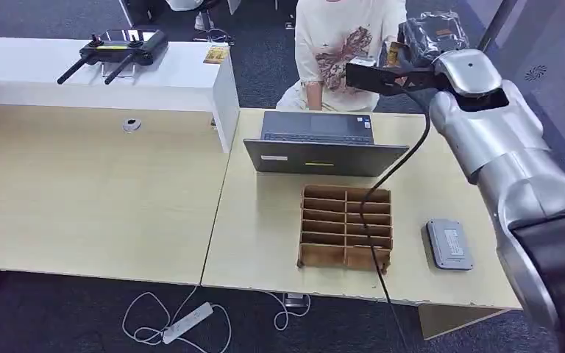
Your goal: Pass the card to the sensor for recognition and then transmit it.
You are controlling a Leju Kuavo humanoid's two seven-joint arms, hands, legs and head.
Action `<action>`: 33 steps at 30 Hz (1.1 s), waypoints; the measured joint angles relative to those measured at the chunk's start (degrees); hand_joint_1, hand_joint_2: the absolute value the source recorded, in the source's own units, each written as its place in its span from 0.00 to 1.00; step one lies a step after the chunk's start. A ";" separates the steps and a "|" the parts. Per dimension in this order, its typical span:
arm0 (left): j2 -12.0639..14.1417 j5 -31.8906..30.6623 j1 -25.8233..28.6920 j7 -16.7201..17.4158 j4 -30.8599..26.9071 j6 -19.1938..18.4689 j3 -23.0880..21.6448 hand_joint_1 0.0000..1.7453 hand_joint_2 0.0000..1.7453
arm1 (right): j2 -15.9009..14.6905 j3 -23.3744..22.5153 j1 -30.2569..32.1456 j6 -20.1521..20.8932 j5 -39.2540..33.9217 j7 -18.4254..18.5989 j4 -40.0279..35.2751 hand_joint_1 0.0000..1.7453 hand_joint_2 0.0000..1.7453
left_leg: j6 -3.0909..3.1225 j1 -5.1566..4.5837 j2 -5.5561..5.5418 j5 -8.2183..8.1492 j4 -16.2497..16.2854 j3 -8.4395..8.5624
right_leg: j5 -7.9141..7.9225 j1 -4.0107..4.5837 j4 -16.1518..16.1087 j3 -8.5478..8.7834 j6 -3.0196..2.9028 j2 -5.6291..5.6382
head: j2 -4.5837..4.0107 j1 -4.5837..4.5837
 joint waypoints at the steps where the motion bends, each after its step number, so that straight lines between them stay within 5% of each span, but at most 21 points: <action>1: 0.00 -0.22 0.00 0.00 0.00 -0.11 0.00 0.00 0.00 | 0.00 0.02 -0.04 0.20 0.18 0.09 0.20 1.00 1.00 | 0.00 0.00 0.00 0.00 0.00 0.00 | 0.00 0.00 0.00 0.00 0.00 0.00 | 0.00 0.02; 12: -0.13 -2.25 -0.01 0.04 0.00 -0.66 0.00 0.00 0.00 | -0.02 0.04 -0.04 0.76 0.98 0.76 1.59 1.00 1.00 | 0.00 0.00 0.02 0.00 0.01 0.04 | 0.00 0.00 -0.01 -0.01 0.00 0.02 | 0.00 0.00; 14: -0.24 -2.34 -0.01 0.04 0.00 -0.70 0.00 0.00 0.00 | -0.04 0.04 -0.05 0.74 0.98 0.85 1.81 0.03 1.00 | 0.00 0.00 0.02 0.00 0.01 0.04 | 0.00 0.00 -0.01 0.00 0.00 0.02 | 0.00 0.00; 25: -0.52 -2.93 -0.03 0.39 0.00 -0.90 0.00 0.00 0.00 | -0.41 -0.33 0.07 0.59 -0.12 2.30 2.12 0.00 1.00 | 0.00 0.00 0.03 0.00 0.01 0.04 | 0.00 0.00 -0.01 -0.01 0.00 0.03 | 0.00 0.00; 33: -0.55 -2.84 -0.04 0.39 0.00 -0.83 0.00 0.00 0.00 | -0.68 -6.98 0.80 -0.37 -10.19 -1.67 2.03 0.00 1.00 | 0.00 0.00 0.02 0.00 0.01 0.04 | 0.00 0.00 -0.01 -0.01 0.00 0.03 | 0.00 0.00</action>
